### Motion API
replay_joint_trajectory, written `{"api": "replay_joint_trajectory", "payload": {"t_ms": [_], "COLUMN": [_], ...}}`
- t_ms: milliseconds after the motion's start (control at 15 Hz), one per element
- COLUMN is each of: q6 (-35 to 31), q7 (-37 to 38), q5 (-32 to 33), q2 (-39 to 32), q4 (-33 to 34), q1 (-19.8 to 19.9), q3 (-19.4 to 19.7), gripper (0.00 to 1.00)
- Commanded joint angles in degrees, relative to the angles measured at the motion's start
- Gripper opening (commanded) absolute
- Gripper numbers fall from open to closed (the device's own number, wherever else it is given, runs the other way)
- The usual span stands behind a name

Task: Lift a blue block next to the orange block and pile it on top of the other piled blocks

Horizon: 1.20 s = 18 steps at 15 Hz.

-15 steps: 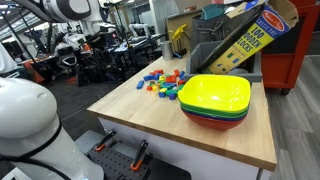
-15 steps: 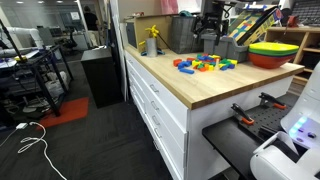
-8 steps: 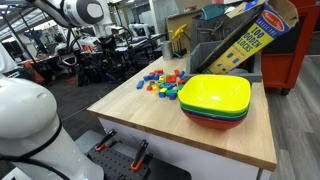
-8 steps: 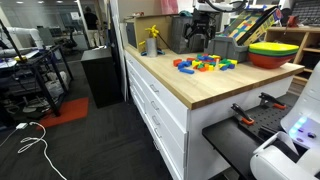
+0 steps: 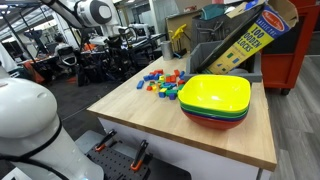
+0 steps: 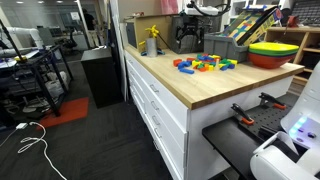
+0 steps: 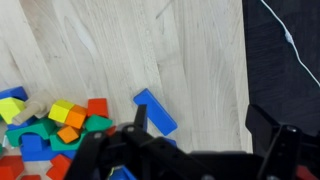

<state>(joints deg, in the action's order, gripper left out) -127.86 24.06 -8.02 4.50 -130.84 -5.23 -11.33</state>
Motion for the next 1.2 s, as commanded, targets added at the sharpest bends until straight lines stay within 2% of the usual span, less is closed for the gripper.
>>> {"api": "replay_joint_trajectory", "payload": {"t_ms": [0, 467, 1133], "q6": [-0.4, -1.1, -2.0], "q7": [3.0, 8.5, 16.6], "q5": [2.1, 3.2, 6.4], "q2": [-4.8, -12.2, -23.4], "q4": [5.4, 11.7, 22.3], "q1": [-1.1, -2.9, -5.0], "q3": [0.5, 1.6, 6.8], "gripper": [1.00, 1.00, 1.00]}}
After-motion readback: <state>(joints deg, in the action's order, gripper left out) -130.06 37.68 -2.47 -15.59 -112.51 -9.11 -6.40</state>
